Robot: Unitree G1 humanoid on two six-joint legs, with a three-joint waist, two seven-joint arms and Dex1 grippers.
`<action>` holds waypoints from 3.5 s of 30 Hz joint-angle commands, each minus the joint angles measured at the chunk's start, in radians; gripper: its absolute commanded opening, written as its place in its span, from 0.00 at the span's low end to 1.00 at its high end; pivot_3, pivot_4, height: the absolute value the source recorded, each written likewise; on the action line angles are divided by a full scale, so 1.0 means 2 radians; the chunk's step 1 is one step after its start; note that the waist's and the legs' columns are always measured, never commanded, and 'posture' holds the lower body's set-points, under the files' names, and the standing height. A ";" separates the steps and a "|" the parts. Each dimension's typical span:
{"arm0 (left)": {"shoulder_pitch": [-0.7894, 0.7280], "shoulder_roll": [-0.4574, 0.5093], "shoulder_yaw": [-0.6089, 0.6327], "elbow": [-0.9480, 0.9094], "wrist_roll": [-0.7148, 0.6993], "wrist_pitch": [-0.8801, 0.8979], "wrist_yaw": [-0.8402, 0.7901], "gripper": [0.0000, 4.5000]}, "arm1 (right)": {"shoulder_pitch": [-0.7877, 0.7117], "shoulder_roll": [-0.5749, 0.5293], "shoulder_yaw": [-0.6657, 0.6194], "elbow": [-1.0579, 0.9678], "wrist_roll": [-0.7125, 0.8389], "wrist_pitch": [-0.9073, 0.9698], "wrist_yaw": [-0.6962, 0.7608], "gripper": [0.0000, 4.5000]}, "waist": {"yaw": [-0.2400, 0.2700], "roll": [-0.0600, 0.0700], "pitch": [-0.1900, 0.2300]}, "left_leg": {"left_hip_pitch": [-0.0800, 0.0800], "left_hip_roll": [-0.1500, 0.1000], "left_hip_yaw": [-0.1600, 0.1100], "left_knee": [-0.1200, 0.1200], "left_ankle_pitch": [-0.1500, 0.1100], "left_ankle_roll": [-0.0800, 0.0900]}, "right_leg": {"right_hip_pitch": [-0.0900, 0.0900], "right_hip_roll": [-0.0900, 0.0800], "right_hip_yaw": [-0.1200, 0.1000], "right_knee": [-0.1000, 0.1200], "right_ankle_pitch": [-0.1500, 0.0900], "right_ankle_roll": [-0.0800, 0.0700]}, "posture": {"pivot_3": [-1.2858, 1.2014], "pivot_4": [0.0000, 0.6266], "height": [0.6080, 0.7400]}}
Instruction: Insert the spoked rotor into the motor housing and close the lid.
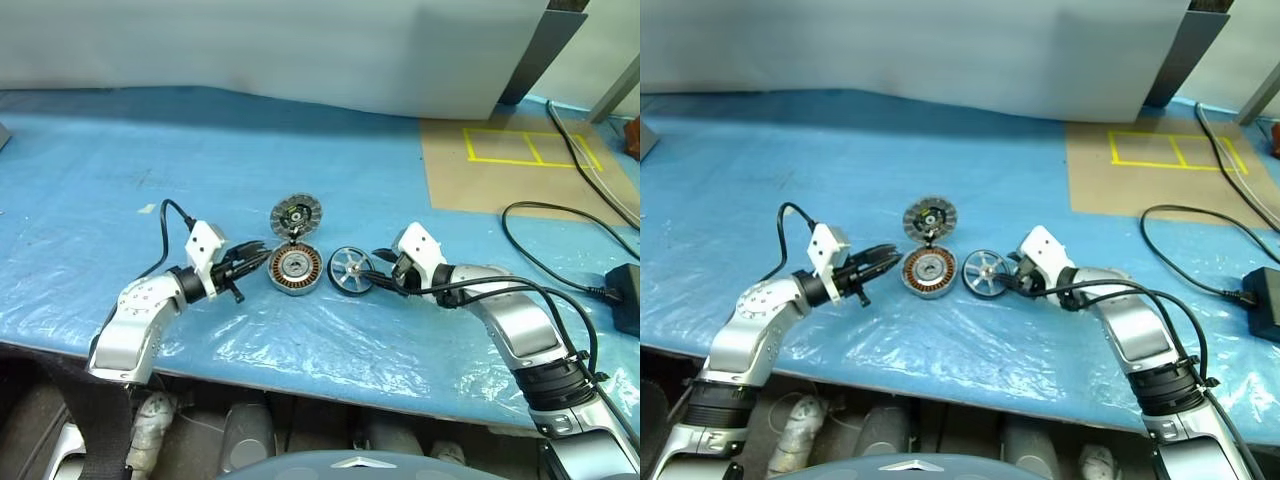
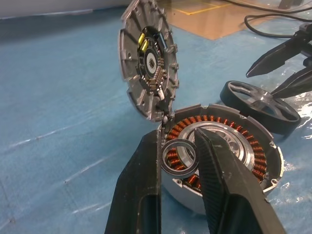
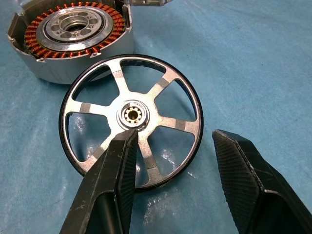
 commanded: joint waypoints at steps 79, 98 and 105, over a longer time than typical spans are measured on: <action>-0.077 -0.034 -0.080 0.251 0.103 -0.210 -0.059 0.15 | 0.048 0.008 -0.033 -0.061 0.015 -0.001 -0.046 0.55 | 0.001 0.000 0.000 | 0.004 0.000 0.000 0.002 0.000 0.000 | 0.004 0.000 0.000 0.002 -0.001 -0.002 | 0.52 0.24 1.00; -0.066 -0.023 -0.074 0.202 0.073 -0.174 -0.083 0.58 | 0.044 0.016 -0.031 -0.044 0.008 -0.012 -0.047 0.55 | 0.001 0.000 0.000 | 0.005 0.000 0.000 0.000 0.000 0.000 | 0.004 -0.001 0.001 0.001 -0.001 -0.001 | 0.52 0.24 1.00; -0.048 0.011 -0.037 0.158 0.005 -0.131 -0.140 0.58 | 0.047 0.017 -0.029 -0.037 0.004 -0.017 -0.046 0.55 | 0.001 0.000 0.000 | 0.004 0.000 0.000 0.000 0.000 0.000 | 0.003 0.000 0.001 0.001 -0.001 -0.001 | 0.52 0.24 1.00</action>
